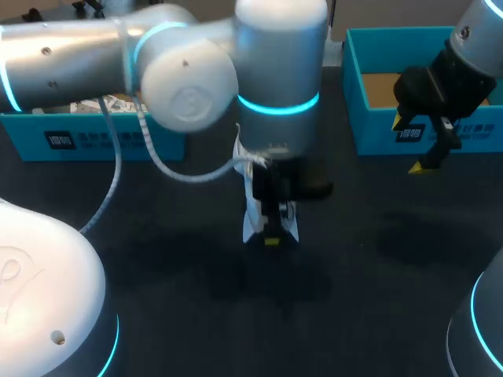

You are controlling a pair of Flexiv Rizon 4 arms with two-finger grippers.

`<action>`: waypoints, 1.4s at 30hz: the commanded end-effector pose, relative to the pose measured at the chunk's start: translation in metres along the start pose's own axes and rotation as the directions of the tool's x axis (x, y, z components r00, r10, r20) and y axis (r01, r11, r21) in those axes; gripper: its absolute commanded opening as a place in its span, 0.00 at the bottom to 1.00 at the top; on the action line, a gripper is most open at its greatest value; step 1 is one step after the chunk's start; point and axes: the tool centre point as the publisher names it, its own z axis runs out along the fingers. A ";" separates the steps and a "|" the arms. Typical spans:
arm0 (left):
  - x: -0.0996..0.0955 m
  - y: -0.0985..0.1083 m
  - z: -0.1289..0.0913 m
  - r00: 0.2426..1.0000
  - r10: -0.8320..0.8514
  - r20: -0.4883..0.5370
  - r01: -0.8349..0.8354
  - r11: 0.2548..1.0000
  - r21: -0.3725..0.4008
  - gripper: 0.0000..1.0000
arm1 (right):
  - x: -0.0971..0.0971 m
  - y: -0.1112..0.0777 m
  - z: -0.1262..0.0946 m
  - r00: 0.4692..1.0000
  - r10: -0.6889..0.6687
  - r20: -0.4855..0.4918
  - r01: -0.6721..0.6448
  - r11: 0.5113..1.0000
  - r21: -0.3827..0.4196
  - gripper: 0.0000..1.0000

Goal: Take the shoe out of the shoebox, open the shoe tongue, remove and reinsert the insole, then place the shoe into the shoebox

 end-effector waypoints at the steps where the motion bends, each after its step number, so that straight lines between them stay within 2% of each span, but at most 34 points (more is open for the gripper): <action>1: 0.000 0.016 -0.053 0.999 0.037 -0.023 -0.037 0.999 -0.001 0.00 | -0.001 0.001 0.001 1.000 0.001 -0.001 -0.001 1.000 0.004 1.00; 6: 0.003 0.022 -0.070 0.998 0.058 -0.011 -0.058 0.998 0.005 0.00 | -0.001 0.001 0.001 1.000 0.001 -0.001 -0.001 1.000 0.004 1.00; 13: 0.005 0.026 -0.075 0.997 0.073 0.004 -0.073 0.997 0.001 0.00 | -0.001 0.001 0.001 1.000 0.001 -0.001 -0.001 1.000 0.004 1.00; 21: -0.012 0.045 -0.083 0.994 0.109 -0.003 -0.109 0.994 0.009 0.00 | -0.001 0.001 0.001 1.000 0.001 -0.001 -0.001 1.000 0.004 1.00; 30: -0.049 0.099 -0.100 0.986 0.168 -0.011 -0.168 0.986 0.009 0.00 | -0.001 0.001 0.001 1.000 0.001 -0.001 -0.001 1.000 0.004 1.00; 42: -0.115 0.180 -0.114 0.981 0.191 -0.020 -0.192 0.981 -0.008 0.00 | -0.001 0.001 0.001 1.000 0.001 -0.001 -0.001 1.000 0.004 1.00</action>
